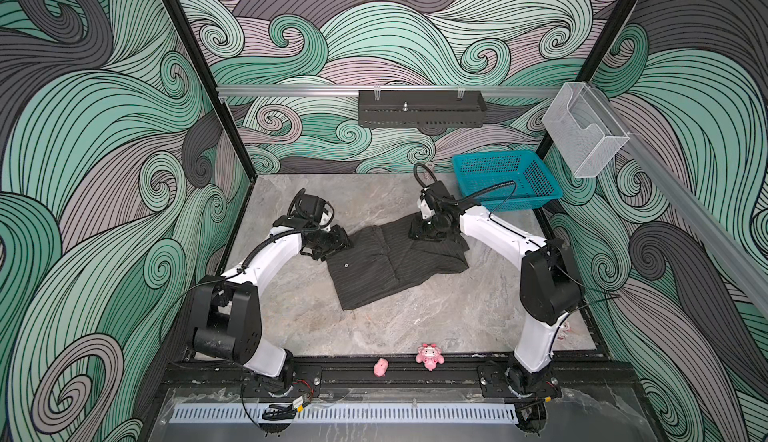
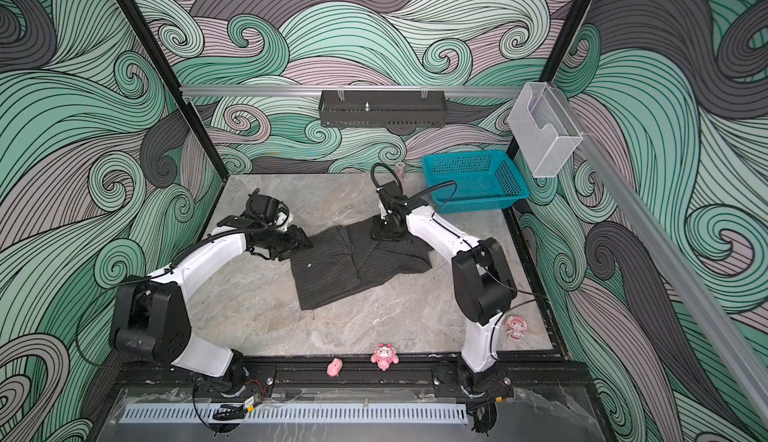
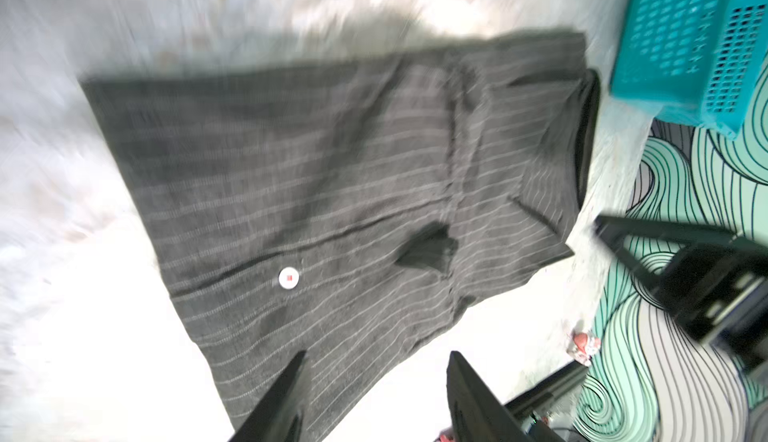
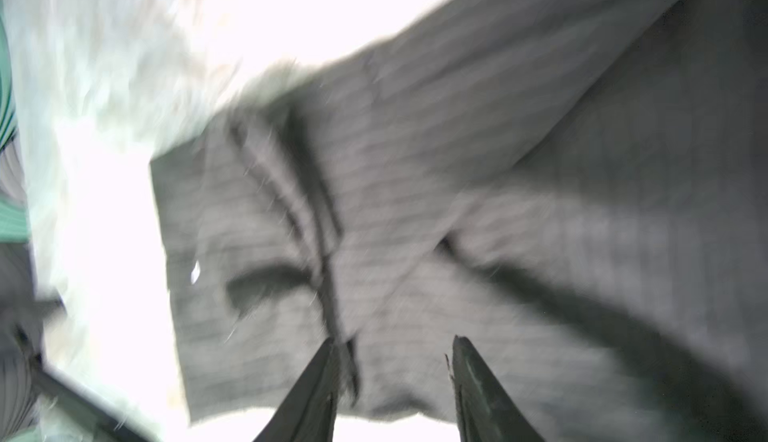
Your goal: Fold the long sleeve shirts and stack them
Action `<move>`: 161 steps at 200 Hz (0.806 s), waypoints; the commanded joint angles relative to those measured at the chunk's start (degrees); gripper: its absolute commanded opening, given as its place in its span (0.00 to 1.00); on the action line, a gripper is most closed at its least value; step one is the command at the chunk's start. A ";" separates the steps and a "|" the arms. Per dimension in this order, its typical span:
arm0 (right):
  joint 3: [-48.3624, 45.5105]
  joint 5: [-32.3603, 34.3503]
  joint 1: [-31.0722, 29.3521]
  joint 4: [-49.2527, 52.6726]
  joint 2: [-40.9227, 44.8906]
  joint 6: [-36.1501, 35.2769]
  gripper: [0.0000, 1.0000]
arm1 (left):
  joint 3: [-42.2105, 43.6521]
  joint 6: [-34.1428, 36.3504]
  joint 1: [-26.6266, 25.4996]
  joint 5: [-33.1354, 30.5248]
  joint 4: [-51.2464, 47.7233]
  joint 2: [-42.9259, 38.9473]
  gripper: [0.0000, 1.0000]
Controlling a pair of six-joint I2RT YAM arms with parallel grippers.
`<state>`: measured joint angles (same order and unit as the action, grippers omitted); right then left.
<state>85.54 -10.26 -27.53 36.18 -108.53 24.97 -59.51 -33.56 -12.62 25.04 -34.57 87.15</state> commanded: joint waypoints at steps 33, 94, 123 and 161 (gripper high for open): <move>-4.49 1.59 2.21 2.02 -7.66 -3.18 0.44 | 7.56 -2.76 -1.38 4.63 4.63 6.40 0.53; -23.75 -0.99 -1.20 -4.62 2.29 0.97 0.41 | 3.72 2.03 0.56 -5.61 -5.16 9.23 0.52; -24.38 1.06 -3.78 -3.06 9.26 1.75 0.43 | -0.25 3.91 1.19 -3.77 -4.99 7.10 0.54; -17.95 4.56 -6.15 -0.64 15.27 4.03 0.56 | 0.71 3.41 2.36 -4.70 -3.86 -3.53 0.61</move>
<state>62.74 -8.71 -32.58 34.37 -97.14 26.63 -58.37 -30.96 -11.38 22.20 -37.39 91.13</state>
